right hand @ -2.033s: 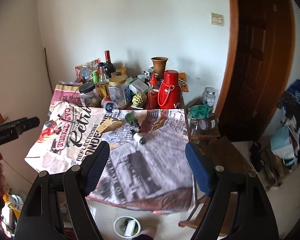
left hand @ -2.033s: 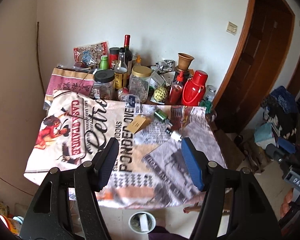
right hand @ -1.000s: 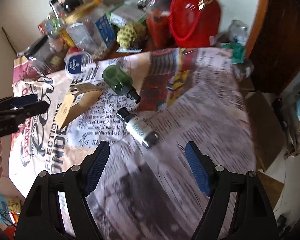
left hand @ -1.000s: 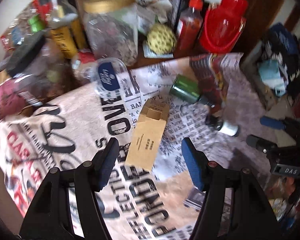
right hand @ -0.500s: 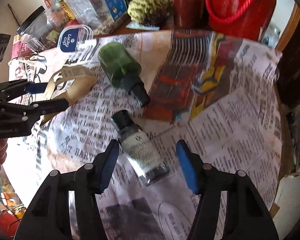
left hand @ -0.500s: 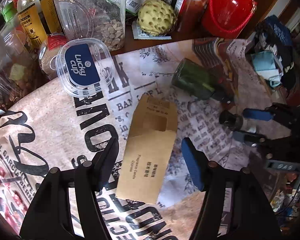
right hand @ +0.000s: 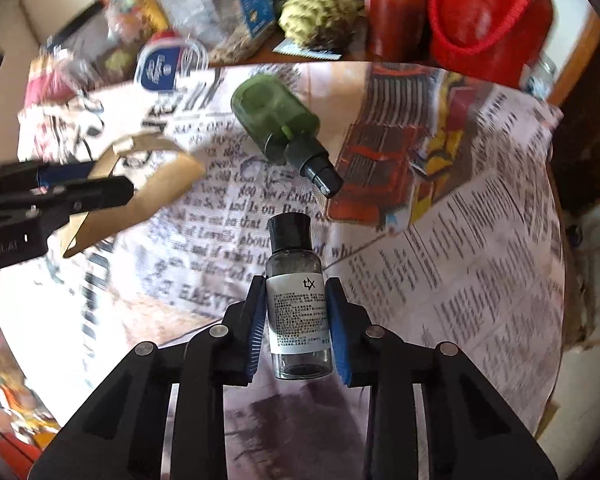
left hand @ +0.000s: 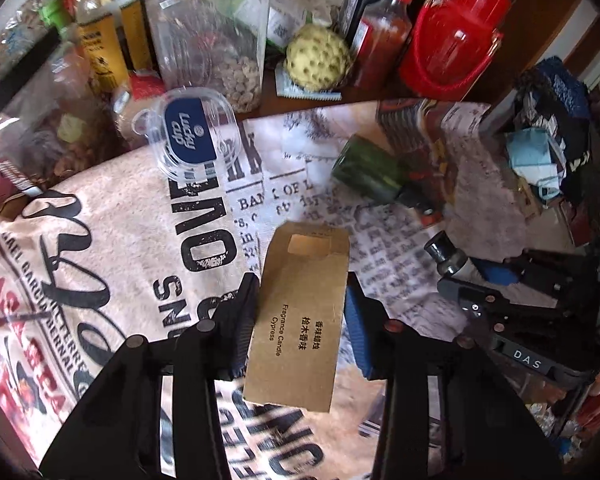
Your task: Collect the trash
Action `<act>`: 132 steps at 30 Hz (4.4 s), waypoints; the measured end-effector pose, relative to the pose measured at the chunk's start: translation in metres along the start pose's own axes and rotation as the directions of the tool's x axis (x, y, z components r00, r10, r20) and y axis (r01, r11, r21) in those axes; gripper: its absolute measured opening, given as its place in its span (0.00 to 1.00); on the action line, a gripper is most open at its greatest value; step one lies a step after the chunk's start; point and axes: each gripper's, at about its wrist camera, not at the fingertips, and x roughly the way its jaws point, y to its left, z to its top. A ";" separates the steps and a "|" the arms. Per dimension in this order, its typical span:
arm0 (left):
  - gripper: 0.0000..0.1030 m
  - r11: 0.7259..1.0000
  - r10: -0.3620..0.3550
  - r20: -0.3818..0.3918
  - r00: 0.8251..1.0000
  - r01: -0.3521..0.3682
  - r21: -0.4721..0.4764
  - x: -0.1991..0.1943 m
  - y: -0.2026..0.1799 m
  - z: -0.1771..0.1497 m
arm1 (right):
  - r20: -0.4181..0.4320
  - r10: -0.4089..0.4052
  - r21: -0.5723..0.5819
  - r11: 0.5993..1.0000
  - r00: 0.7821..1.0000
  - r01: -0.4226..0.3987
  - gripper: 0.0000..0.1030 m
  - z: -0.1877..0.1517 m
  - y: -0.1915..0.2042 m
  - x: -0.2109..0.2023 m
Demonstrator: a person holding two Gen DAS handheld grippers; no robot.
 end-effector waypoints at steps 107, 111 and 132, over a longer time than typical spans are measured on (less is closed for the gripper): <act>0.40 0.927 0.135 -0.100 0.986 -0.161 -0.338 0.158 -0.066 -0.504 | -0.065 0.202 0.035 0.979 0.977 -0.200 0.28 -0.381 0.037 0.167; 0.40 0.924 0.128 -0.104 0.986 -0.157 -0.348 0.179 -0.064 -0.507 | -0.072 0.196 0.040 0.980 0.978 -0.193 0.46 -0.378 0.039 0.182; 0.52 0.933 0.083 -0.162 0.983 -0.134 -0.334 0.192 -0.087 -0.479 | -0.065 0.116 0.132 0.986 0.991 -0.107 0.47 -0.378 -0.006 0.154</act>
